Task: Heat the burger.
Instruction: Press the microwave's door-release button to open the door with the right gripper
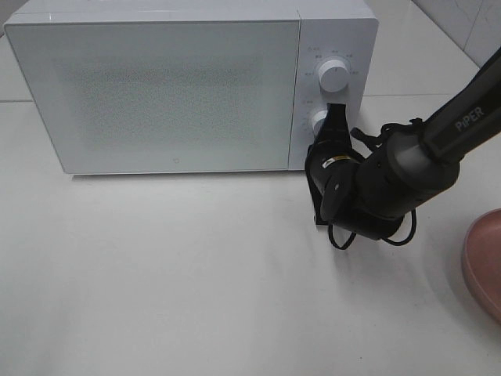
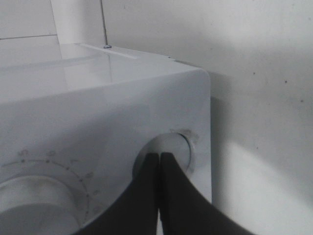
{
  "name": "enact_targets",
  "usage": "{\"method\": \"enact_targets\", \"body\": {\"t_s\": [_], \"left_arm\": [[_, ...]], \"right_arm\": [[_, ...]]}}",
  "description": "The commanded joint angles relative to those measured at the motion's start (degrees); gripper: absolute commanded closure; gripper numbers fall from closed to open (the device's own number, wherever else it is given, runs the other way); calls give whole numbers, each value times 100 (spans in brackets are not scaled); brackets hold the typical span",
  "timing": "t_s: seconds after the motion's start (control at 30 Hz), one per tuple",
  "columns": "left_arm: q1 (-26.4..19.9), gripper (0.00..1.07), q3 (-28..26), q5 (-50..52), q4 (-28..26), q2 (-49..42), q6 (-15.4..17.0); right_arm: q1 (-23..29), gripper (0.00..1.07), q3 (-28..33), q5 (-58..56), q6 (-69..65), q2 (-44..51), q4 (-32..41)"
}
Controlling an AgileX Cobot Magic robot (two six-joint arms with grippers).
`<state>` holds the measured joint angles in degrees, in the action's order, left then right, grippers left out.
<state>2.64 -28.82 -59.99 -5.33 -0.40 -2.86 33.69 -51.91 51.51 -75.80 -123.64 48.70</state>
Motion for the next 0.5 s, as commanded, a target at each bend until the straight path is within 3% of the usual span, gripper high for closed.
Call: {"method": "enact_targets", "body": {"t_s": [0.03,0.5], "left_arm": [[-11,7,11,52,-52,-126,23],[-11,7,11,52,-52,-126,23]], "right_arm": [[-69,107,-264,567,-40,23,-155],[-235,107,-951,1106,23,-378,-235]]}}
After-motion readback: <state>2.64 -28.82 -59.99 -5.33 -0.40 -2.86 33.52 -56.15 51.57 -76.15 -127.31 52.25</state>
